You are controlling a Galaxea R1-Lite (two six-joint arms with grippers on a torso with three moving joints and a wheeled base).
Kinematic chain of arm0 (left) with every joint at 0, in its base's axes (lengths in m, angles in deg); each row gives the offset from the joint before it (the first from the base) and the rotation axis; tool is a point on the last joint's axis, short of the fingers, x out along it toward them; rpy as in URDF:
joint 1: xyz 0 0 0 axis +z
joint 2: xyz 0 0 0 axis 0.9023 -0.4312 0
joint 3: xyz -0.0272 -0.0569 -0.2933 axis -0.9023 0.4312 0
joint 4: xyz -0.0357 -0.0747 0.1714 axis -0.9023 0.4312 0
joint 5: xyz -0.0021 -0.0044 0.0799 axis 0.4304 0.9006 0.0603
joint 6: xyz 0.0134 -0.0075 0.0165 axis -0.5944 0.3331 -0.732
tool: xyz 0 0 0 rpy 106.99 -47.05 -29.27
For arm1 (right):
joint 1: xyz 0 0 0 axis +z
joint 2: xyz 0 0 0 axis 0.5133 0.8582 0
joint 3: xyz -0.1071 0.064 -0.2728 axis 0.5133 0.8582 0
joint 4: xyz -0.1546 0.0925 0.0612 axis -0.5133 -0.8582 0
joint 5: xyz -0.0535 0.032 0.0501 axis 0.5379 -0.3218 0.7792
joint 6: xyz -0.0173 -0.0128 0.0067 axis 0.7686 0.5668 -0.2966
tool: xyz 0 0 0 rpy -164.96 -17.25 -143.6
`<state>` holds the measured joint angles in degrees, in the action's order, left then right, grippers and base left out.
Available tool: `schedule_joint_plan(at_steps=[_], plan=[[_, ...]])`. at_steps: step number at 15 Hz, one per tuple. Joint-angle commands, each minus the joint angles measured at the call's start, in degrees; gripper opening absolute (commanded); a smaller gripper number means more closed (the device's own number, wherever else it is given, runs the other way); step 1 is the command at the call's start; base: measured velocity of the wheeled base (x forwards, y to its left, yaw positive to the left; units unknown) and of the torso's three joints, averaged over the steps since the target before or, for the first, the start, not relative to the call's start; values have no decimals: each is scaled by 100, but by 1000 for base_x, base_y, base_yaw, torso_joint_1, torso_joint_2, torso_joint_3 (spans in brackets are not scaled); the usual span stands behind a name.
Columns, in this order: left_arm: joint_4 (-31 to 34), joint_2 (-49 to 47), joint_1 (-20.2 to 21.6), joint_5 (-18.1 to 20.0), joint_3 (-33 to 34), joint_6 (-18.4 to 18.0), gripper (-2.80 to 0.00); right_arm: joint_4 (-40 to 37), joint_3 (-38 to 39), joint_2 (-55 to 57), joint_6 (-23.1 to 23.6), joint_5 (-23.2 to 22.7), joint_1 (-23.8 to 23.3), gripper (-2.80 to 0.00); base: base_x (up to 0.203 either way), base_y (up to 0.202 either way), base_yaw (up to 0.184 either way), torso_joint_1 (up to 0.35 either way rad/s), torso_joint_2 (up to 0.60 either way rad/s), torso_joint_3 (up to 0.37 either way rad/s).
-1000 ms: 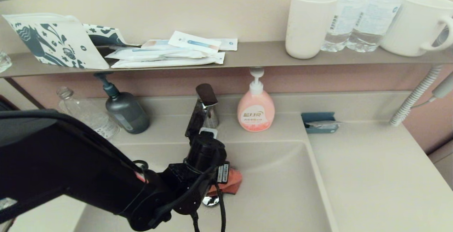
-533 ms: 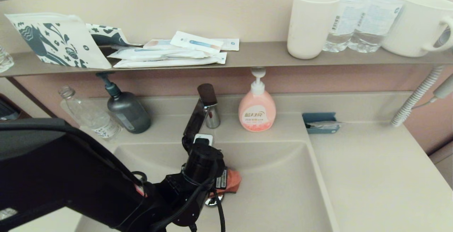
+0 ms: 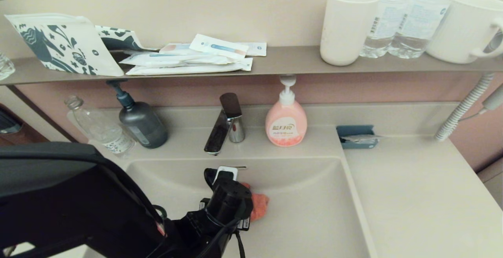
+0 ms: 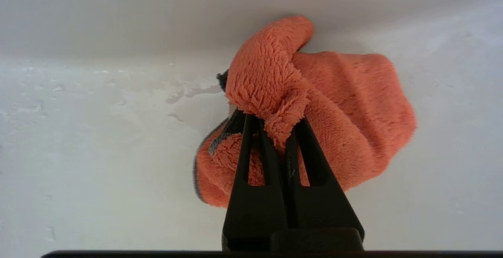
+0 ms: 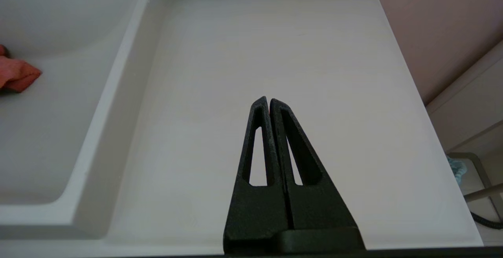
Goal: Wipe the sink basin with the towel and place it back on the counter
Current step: Wipe the sink
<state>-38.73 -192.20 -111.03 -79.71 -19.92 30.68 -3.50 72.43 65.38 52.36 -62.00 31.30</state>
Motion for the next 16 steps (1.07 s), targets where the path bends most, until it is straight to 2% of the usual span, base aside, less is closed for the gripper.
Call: schedule_joint_plan(at_steps=[1,4,9,13,16], plan=[[-30,-7,101,-6,0,1,-280,0,0,5,3,-2,2,-280,0,0,0,0,0,0],[-31,-19,-32,-12,-172,7,-280,0,0,5,3,-2,2,-280,0,0,0,0,0,0],[-13,-191,-734,-29,-799,40,-280,0,0,5,3,-2,2,-280,0,0,0,0,0,0],[22,-391,-1065,-271,-1287,21,-280,0,0,5,3,-2,2,-280,0,0,0,0,0,0],[405,-389,-1324,-308,-1609,18,-280,1,0,5,3,-2,2,-280,0,0,0,0,0,0]])
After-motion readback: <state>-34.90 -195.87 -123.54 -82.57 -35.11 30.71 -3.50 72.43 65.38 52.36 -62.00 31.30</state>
